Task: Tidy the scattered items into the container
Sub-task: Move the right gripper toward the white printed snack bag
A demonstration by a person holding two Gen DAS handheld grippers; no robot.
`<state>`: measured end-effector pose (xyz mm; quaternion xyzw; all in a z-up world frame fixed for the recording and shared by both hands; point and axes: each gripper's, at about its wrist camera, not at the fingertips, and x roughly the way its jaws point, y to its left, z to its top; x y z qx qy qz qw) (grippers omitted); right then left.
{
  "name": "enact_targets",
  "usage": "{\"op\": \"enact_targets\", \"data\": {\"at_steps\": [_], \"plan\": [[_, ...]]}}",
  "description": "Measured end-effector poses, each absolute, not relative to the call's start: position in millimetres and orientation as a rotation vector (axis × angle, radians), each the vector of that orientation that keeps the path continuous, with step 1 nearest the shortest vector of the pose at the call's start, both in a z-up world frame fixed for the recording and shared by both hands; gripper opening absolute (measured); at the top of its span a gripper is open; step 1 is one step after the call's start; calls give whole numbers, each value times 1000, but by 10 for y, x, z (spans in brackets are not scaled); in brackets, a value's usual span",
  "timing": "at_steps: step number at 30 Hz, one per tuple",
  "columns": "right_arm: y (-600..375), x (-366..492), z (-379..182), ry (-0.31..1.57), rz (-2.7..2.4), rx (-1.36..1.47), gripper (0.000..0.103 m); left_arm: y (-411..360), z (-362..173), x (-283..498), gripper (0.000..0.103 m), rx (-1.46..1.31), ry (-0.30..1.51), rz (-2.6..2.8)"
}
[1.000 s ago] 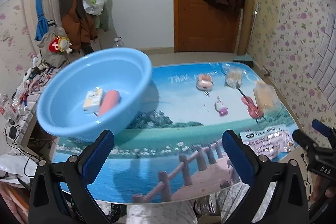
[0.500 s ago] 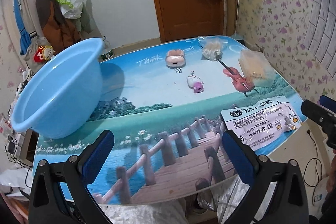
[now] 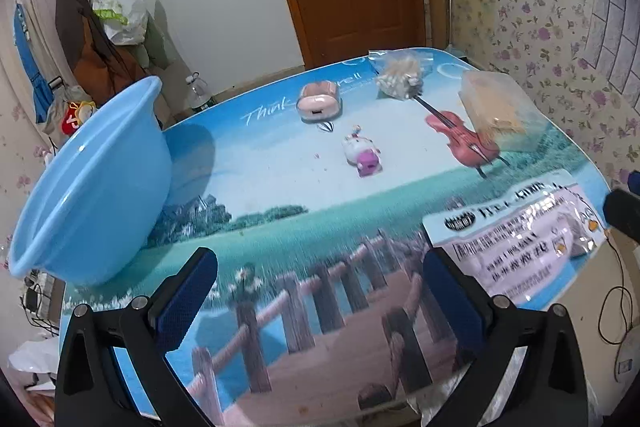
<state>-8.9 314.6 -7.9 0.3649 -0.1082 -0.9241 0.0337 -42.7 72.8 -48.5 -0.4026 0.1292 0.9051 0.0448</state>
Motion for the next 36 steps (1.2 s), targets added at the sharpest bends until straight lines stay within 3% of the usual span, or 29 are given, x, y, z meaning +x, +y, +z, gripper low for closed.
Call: {"op": "enact_targets", "data": {"at_steps": [18,36], "plan": [[3031,-251,-269,-454,-2667,1154,103,802,-570,-458,103,-1243,397,2736],[2934,-130,-269,-454,-2615,1140,103,857,-557,-211,103,-1226,426,2710]]}}
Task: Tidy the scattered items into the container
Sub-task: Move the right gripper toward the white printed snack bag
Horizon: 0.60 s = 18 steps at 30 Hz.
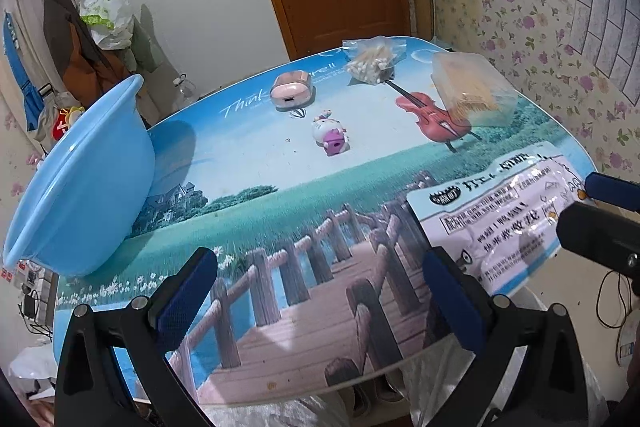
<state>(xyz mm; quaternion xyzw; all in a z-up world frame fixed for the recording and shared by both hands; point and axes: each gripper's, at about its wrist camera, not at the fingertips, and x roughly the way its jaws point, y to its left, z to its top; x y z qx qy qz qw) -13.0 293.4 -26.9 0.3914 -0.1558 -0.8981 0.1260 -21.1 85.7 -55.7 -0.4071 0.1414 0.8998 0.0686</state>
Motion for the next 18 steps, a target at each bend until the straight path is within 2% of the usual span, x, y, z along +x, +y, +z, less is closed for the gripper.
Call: {"op": "enact_targets", "data": {"at_steps": [11,18], "plan": [[3123,-15,-267,-560,-2635,1148,103,867,-527,-168,103,-1199,443,2697],[3186,16,-299,-585,-2630,1169,103,869,-470,-405,103,-1161,465,2744]]}}
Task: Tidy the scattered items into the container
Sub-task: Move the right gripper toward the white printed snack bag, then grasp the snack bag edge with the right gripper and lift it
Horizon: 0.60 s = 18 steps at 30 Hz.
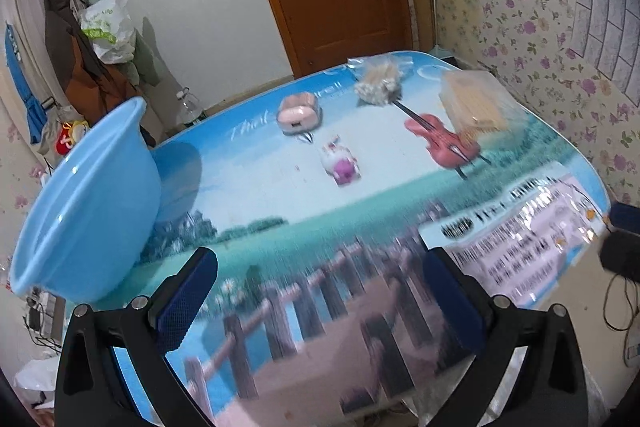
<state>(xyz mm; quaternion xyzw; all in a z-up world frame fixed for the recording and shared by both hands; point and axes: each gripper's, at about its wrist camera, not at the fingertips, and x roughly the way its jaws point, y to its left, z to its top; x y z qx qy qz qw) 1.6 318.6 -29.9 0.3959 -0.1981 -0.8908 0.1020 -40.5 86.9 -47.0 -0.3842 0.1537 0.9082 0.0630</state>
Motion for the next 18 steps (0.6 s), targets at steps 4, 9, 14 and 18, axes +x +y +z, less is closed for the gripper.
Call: {"op": "enact_targets", "data": {"at_steps": [4,9,14,18], "plan": [[3162,24,-271,-574,-2633,1148,103,906,-461,-582,103,-1165,462,2744],[3202,28,-278,-582,-2647,1147,103,1009,-504,-746,103,-1192,488,2724],[3265,39,-308,-604,-2653,1160,103,1089,-565,-801,103,-1223,487,2685],[3281,47,-317,-618,-2651,1153,103,1115,-574,-798,103,-1229,474,2667]]}}
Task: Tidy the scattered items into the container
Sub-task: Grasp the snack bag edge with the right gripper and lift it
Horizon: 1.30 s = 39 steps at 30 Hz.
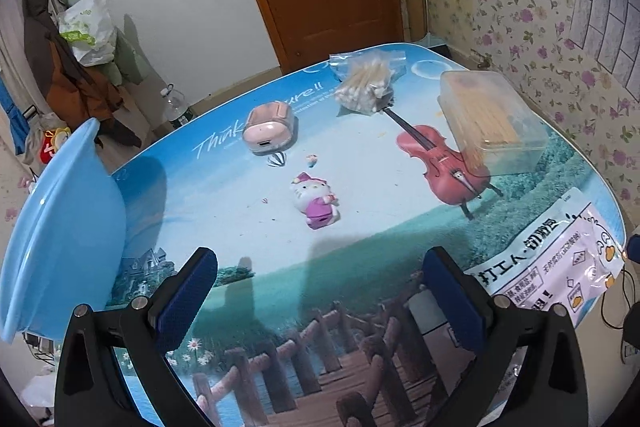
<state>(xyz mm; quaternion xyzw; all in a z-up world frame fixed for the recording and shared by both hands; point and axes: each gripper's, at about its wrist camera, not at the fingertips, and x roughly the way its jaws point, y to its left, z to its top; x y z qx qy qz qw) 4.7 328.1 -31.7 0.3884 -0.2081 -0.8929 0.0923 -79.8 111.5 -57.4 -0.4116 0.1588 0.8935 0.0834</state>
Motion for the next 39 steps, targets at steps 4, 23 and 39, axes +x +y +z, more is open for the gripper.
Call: {"op": "enact_targets", "data": {"at_steps": [4,23,39], "plan": [[3280,55,-348,-650,-2633,1156,103,1120,-574,-740,103,-1232,472,2647],[3409,60,-503,-873,-2543,1189,103,1171,-544,-177,103,-1207,473,2565],[3289,-61,-664,-876,-2438,1224,69,1174,-545,-195,103,-1215,452,2563]]}}
